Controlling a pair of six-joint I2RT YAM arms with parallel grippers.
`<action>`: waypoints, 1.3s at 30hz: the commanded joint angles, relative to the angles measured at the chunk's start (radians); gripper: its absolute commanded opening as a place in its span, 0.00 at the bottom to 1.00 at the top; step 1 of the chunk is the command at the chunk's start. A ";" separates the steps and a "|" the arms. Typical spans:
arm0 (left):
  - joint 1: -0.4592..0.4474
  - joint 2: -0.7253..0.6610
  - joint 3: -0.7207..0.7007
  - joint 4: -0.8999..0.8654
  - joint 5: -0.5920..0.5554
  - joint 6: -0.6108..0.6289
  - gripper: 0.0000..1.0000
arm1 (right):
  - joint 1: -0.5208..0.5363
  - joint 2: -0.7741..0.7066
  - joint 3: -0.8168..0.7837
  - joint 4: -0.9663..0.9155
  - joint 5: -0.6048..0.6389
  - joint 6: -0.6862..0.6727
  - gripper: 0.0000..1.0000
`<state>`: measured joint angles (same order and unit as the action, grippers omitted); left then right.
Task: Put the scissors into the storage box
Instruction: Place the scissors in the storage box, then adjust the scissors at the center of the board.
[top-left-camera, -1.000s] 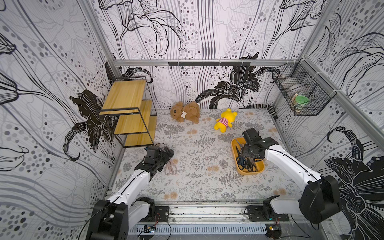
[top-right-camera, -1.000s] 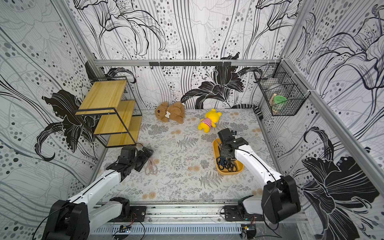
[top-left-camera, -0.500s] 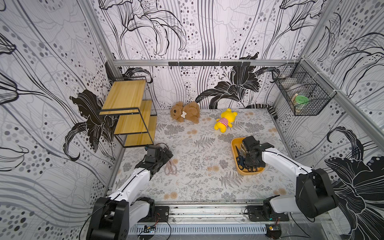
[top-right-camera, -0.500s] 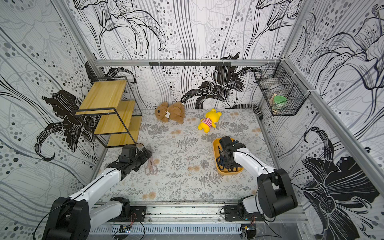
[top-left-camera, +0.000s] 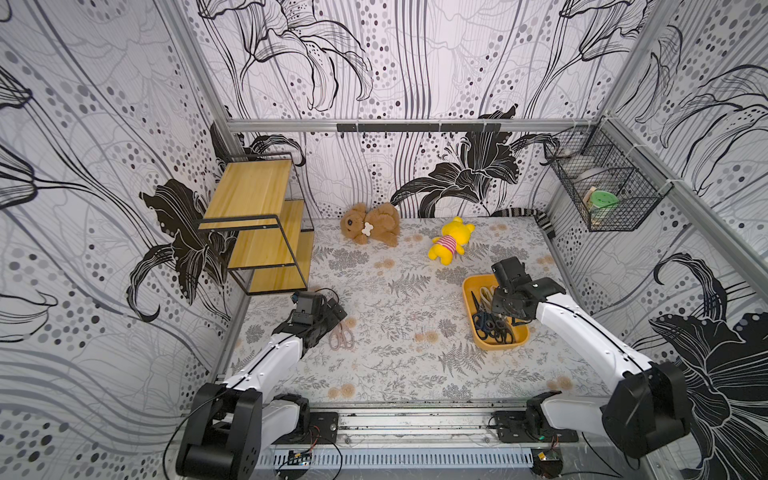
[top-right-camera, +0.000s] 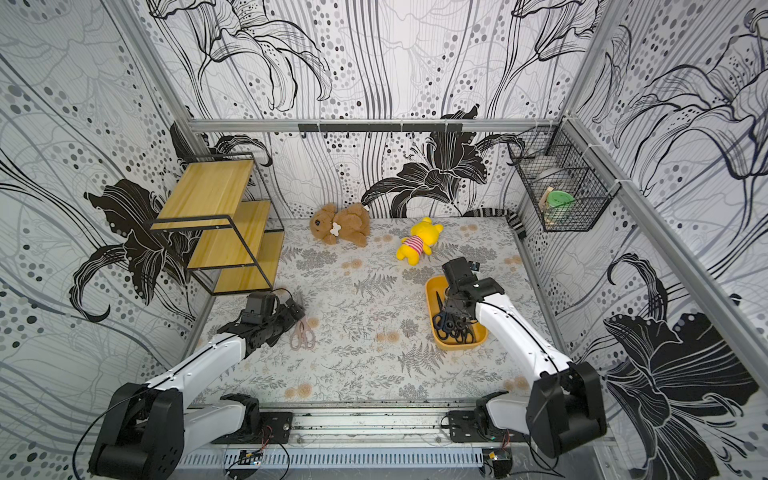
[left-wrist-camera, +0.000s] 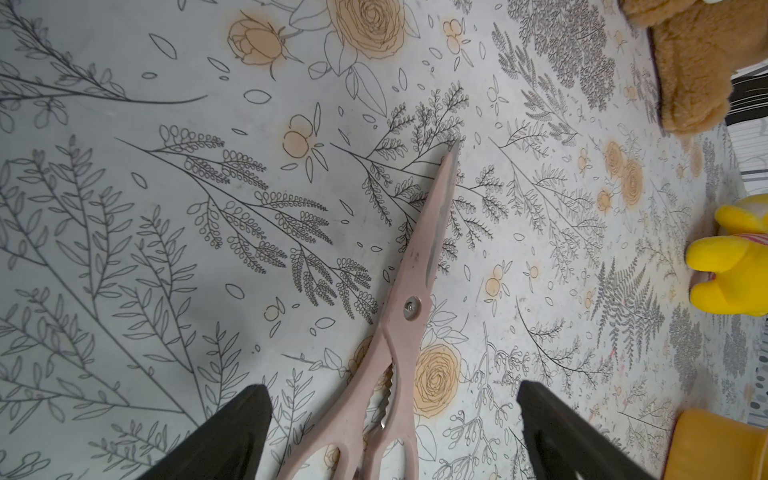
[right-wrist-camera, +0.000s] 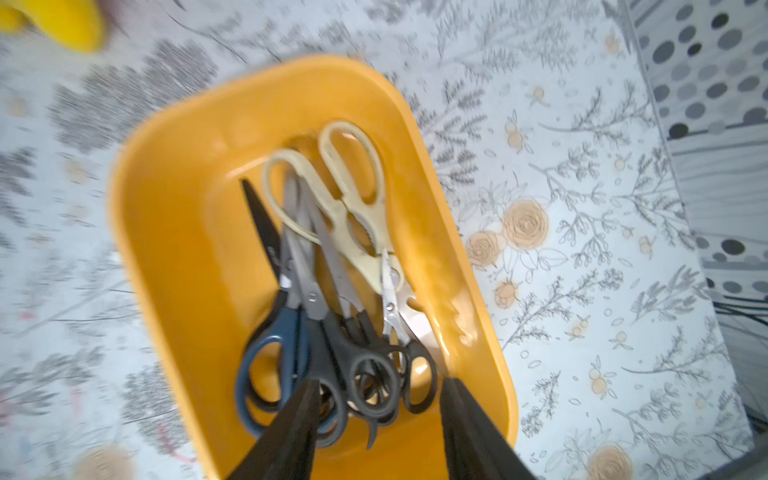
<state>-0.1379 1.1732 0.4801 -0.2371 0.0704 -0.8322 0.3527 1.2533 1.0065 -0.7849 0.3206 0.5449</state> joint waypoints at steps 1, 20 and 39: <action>0.004 0.024 -0.020 0.072 0.031 0.022 0.97 | 0.052 -0.049 0.029 0.050 -0.065 -0.010 0.52; -0.097 0.068 -0.157 0.327 0.207 -0.180 0.98 | 0.313 0.207 0.063 0.274 -0.134 0.075 0.50; -0.123 -0.066 0.005 0.058 0.035 -0.113 0.97 | 0.580 0.712 0.508 0.244 -0.221 -0.145 0.46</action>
<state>-0.3073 1.1522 0.4572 -0.0574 0.1806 -1.0077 0.9054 1.9186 1.4506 -0.5106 0.1238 0.4828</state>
